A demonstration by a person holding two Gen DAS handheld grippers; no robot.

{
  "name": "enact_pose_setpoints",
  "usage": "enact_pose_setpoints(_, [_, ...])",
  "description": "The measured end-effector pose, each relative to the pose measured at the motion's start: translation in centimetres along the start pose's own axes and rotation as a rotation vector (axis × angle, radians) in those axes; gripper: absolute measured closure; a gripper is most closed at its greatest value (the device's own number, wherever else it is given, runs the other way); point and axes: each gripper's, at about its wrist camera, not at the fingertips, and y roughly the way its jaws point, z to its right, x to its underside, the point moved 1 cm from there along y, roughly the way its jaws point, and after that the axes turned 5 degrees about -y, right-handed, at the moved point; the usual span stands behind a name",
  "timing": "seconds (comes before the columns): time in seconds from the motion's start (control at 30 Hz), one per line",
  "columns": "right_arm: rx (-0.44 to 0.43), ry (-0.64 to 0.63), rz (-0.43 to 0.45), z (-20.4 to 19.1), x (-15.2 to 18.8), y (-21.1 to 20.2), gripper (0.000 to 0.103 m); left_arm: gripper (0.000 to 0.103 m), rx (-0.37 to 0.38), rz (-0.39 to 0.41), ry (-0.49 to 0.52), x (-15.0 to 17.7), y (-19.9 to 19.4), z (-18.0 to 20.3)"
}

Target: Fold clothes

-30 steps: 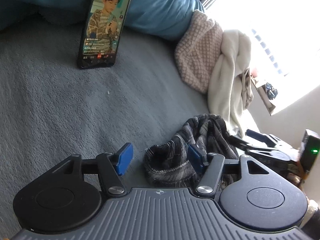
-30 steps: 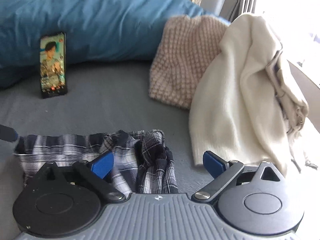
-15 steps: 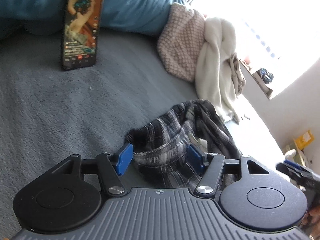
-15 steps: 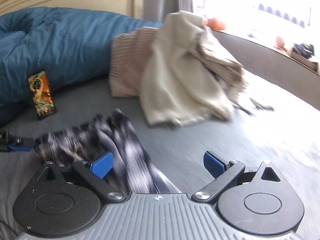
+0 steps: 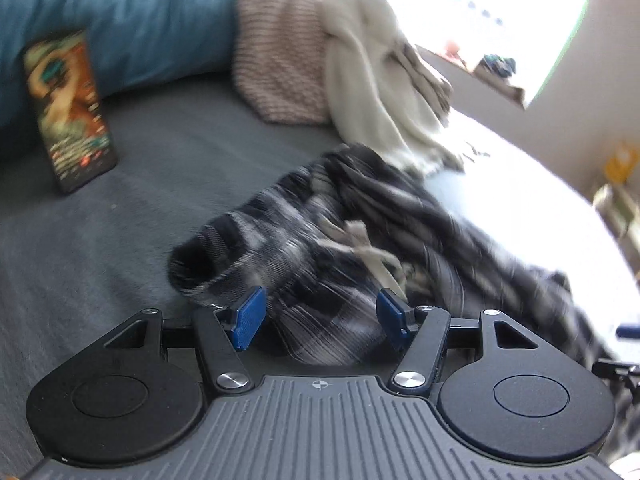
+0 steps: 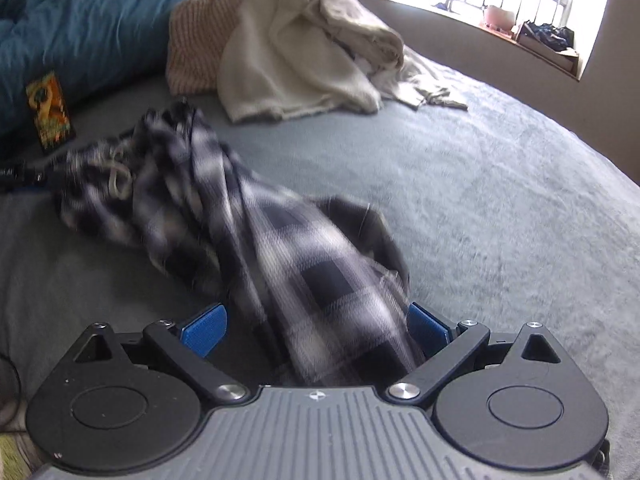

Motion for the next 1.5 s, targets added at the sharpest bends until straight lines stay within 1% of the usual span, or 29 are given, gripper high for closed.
enact_pose_setpoints(0.1, [0.060,-0.074,-0.065,-1.2,1.1,1.4,0.005,0.042,-0.013,-0.010,0.109,0.6,0.6,1.5])
enact_pose_setpoints(0.17, [0.117,-0.110,-0.129,-1.4,1.8,2.7,0.007,0.042,-0.016,-0.013,0.163,1.0,0.9,2.3])
enact_pose_setpoints(0.2, [0.145,-0.124,-0.166,-1.4,2.2,3.5,0.014,0.042,-0.016,-0.015,0.186,1.2,1.0,2.7])
enact_pose_setpoints(0.23, [0.173,-0.130,-0.196,-1.2,2.5,4.0,0.028,0.042,-0.015,-0.017,0.200,1.4,1.1,2.9])
enact_pose_setpoints(0.27, [0.181,-0.109,-0.205,-0.8,2.7,4.1,0.034,0.042,-0.016,-0.019,0.213,1.5,1.2,3.1])
enact_pose_setpoints(0.3, [0.189,-0.088,-0.213,-0.3,2.8,4.2,0.048,0.042,-0.016,-0.021,0.224,1.7,1.4,3.3])
enact_pose_setpoints(0.33, [0.200,-0.056,-0.196,0.3,2.8,3.9,0.064,0.042,-0.016,-0.025,0.233,1.8,1.5,3.5])
enact_pose_setpoints(0.37, [0.211,-0.023,-0.179,1.0,2.7,3.6,0.070,0.042,-0.015,-0.030,0.240,1.9,1.6,3.6])
enact_pose_setpoints(0.4, [0.238,-0.019,-0.148,1.4,2.2,3.0,0.080,0.042,-0.013,-0.036,0.246,2.0,1.8,3.7])
enact_pose_setpoints(0.43, [0.265,-0.016,-0.116,1.8,1.7,2.3,0.086,0.042,-0.009,-0.039,0.252,1.9,1.9,3.8])
enact_pose_setpoints(0.5, [0.320,-0.011,-0.052,2.5,0.8,1.1,0.091,0.042,-0.003,-0.038,0.258,1.9,2.2,3.7])
enact_pose_setpoints(0.53, [0.343,-0.013,-0.017,3.0,-0.1,0.4,0.092,0.042,0.000,-0.036,0.256,1.8,2.3,3.7])
enact_pose_setpoints(0.63, [0.406,-0.035,0.074,4.4,-3.3,-1.0,0.093,0.042,0.009,-0.031,0.243,1.6,2.6,3.4])
enact_pose_setpoints(0.73, [0.449,-0.090,0.138,5.2,-6.7,-0.9,0.094,0.042,0.016,-0.029,0.226,1.3,3.0,3.2])
enact_pose_setpoints(1.17, [0.504,-0.184,0.236,7.9,-17.8,9.7,0.094,0.042,0.033,-0.044,0.209,0.6,4.0,2.6])
enact_pose_setpoints(1.2, [0.480,-0.168,0.193,8.0,-17.7,11.3,0.090,0.042,0.033,-0.047,0.209,0.6,4.1,2.6])
enact_pose_setpoints(1.23, [0.455,-0.151,0.148,8.1,-17.5,12.9,0.077,0.042,0.033,-0.050,0.208,0.6,4.2,2.5])
enact_pose_setpoints(1.27, [0.429,-0.133,0.081,8.3,-17.0,14.4,0.065,0.042,0.034,-0.053,0.208,0.6,4.3,2.4])
enact_pose_setpoints(1.3, [0.402,-0.114,0.014,8.5,-16.4,15.9,0.051,0.042,0.035,-0.055,0.206,0.6,4.4,2.4])
enact_pose_setpoints(1.33, [0.378,-0.102,-0.037,8.6,-15.5,17.0,0.050,0.042,0.036,-0.056,0.203,0.6,4.5,2.3])
enact_pose_setpoints(1.37, [0.371,-0.093,-0.055,8.8,-14.6,17.1,0.050,0.041,0.038,-0.057,0.201,0.6,4.5,2.3])
enact_pose_setpoints(1.4, [0.366,-0.085,-0.072,8.9,-13.7,17.2,0.046,0.041,0.039,-0.057,0.198,0.6,4.6,2.2])
enact_pose_setpoints(1.43, [0.360,-0.076,-0.089,9.1,-12.8,17.3,0.038,0.041,0.040,-0.058,0.194,0.6,4.6,2.2])
enact_pose_setpoints(1.5, [0.350,-0.041,-0.088,9.9,-11.4,16.1,0.030,0.041,0.043,-0.058,0.188,0.6,4.8,2.1])
